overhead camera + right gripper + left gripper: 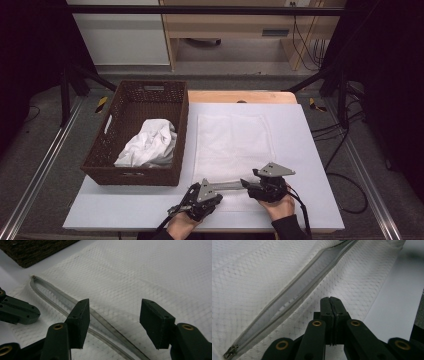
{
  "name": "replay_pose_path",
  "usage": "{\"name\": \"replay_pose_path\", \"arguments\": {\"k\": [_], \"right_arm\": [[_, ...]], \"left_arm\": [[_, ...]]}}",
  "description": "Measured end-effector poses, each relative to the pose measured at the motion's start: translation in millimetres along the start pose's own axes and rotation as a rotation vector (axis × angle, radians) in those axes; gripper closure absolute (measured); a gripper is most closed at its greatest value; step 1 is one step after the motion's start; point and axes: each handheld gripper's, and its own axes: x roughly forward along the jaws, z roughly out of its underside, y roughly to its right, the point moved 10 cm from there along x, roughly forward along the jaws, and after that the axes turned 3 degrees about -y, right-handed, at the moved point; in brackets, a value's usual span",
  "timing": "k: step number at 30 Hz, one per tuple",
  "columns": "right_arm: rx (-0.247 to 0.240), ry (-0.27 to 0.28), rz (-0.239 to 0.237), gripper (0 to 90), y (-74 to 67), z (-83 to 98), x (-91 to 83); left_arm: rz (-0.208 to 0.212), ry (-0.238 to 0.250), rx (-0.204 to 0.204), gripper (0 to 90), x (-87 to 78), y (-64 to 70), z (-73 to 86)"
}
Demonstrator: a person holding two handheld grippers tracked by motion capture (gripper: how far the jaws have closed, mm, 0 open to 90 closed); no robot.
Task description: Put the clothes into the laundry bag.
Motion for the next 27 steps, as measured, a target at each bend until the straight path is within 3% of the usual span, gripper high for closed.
{"name": "replay_pose_path", "arguments": {"k": [6, 8, 11, 15, 19, 27], "right_arm": [[-0.030, -0.052, -0.025, 46.8, -10.7, 7.4, 12.1], [-0.060, -0.073, -0.019, 49.0, -14.2, 10.4, 17.2], [-0.056, -0.087, -0.010, 52.9, -14.7, 11.2, 22.9], [-0.079, -0.116, 0.035, 59.4, -6.5, 14.5, 31.1], [-0.072, -0.110, 0.067, 65.2, 1.4, 13.5, 32.4], [-0.073, -0.127, 0.019, 76.4, -4.6, 15.5, 30.6]], "left_arm": [[-0.004, -0.008, 0.003, 88.8, 1.9, -0.5, 2.0], [-0.004, -0.014, 0.002, 88.8, 1.7, -0.3, 2.2], [-0.006, -0.016, 0.001, 88.7, 1.7, 0.2, 2.1], [-0.003, -0.017, 0.000, 88.7, 1.4, 0.4, 2.4], [-0.004, -0.016, 0.001, 88.5, 1.3, 0.9, 2.5], [-0.003, -0.021, 0.005, 87.2, 0.9, 1.5, 2.6]]}}
